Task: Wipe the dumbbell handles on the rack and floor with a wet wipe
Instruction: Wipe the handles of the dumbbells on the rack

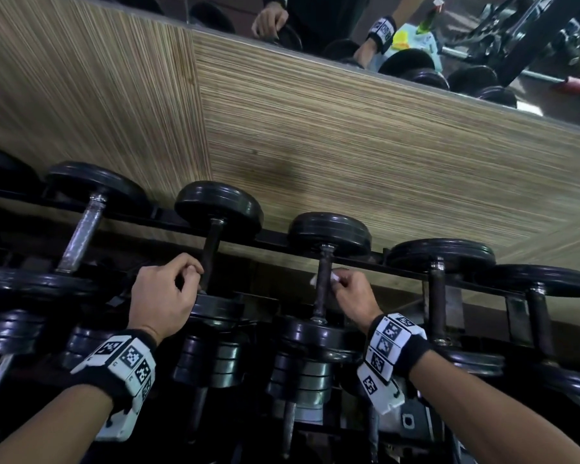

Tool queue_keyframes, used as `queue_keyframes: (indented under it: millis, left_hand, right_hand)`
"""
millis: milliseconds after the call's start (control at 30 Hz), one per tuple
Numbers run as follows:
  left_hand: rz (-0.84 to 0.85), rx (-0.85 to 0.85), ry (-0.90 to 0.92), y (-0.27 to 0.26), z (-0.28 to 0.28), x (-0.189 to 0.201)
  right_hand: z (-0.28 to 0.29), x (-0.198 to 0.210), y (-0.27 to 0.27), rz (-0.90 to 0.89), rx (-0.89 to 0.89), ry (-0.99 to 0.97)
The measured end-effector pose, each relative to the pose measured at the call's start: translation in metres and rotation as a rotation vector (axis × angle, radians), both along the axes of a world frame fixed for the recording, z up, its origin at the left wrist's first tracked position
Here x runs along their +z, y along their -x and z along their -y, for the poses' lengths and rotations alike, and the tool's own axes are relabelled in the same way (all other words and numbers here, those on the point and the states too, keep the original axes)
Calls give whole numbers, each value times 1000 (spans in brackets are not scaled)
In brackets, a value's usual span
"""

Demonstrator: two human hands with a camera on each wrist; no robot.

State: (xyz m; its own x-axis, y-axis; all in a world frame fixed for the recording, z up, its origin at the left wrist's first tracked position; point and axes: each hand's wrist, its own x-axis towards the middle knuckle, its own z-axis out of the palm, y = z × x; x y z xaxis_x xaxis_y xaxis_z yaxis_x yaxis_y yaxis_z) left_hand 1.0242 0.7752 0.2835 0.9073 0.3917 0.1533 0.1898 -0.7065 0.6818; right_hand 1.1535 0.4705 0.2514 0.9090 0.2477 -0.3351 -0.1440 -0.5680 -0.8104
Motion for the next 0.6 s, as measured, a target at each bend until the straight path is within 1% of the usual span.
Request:
queue_keyframes:
  millis: [100,233,400,533,600]
  left_hand:
    - [-3,-7,0,1,1,1]
    - [-13,8,-7,-1,3,5]
    - [-42,27,-40,0,4,8]
    - [-49,38,-37,0,6,9]
    - [-44,41,-40,0,6,9]
  right_hand:
    - [2,-5,3,9,14,8]
    - [16,-5,12,47,9,100]
    - [3,-3,7,-41,62,45]
    - [13,2,16,-2,31,141]
    - [18,4,18,-25,42,130]
